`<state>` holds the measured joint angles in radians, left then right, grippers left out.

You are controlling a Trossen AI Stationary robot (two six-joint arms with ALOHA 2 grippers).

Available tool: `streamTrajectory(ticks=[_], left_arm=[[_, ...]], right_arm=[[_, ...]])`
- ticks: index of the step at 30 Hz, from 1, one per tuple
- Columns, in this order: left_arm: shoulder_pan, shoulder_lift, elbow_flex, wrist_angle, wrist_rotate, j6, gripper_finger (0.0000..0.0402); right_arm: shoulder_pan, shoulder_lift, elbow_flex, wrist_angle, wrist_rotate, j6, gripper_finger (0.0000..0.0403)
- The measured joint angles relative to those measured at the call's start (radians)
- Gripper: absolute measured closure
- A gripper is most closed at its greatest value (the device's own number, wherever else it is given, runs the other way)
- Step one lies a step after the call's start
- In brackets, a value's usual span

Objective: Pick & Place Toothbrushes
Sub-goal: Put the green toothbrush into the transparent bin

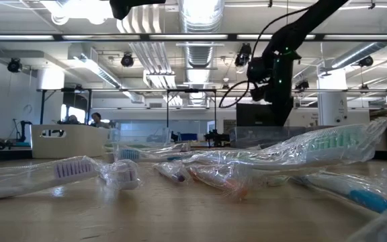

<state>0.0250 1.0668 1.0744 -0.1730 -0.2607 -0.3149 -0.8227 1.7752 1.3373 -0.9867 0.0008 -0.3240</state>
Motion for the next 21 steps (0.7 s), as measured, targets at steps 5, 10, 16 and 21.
streamTrajectory(ticks=[5, 10, 16, 21], left_arm=[[0.0, 0.0, 0.0, 0.0, 0.0, 0.0, 0.0188], [0.0, 0.0, 0.0, 0.0, 0.0, 0.001, 0.0188], [0.0, 0.0, 0.0, 0.0, 0.0, 0.006, 0.0188], [0.0, 0.0, 0.0, -0.034, 0.0, 0.006, 0.0188]], right_arm=[[0.002, -0.087, 0.0, -0.002, -0.009, -0.002, 0.0184], [0.02, -0.196, 0.0, -0.002, -0.103, 0.002, 0.019], [0.072, -0.327, 0.0, 0.0, -0.216, 0.115, 0.0225], [0.148, -0.423, 0.0, 0.002, -0.211, 0.168, 0.027]])
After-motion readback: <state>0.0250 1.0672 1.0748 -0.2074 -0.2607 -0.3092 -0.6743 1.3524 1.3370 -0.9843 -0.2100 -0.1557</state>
